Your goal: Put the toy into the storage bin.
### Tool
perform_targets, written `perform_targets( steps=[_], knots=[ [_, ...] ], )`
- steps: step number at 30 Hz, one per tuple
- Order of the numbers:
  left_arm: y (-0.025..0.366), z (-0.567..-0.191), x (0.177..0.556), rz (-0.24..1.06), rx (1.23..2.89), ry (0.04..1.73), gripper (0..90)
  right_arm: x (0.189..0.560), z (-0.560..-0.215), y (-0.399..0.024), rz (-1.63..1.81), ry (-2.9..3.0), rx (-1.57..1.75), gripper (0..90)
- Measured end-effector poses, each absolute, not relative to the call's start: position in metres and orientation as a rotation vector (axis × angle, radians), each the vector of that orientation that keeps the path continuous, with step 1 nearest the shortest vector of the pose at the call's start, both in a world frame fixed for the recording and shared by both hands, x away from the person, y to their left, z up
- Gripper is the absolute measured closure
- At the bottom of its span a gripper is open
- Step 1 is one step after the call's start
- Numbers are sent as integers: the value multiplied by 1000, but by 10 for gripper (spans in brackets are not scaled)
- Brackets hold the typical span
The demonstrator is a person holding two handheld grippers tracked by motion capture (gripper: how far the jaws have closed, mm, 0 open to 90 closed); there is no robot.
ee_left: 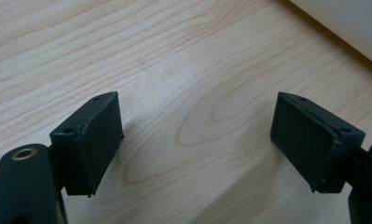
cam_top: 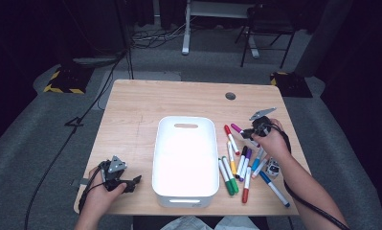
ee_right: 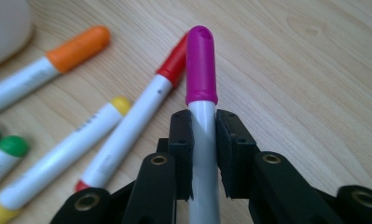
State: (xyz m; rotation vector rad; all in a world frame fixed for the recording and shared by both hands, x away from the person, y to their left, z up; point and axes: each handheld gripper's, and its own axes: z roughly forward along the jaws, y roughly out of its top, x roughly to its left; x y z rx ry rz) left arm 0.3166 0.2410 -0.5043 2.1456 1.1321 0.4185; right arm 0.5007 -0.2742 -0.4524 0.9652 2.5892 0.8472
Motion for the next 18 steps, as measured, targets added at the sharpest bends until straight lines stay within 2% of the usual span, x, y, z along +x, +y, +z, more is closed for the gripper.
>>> perform_targets(
  steps=[18],
  knots=[
    [241, -504, 317, 419, 2147, 1130, 173, 439, -376, -256, 1114, 2563, 860, 772]
  ],
)
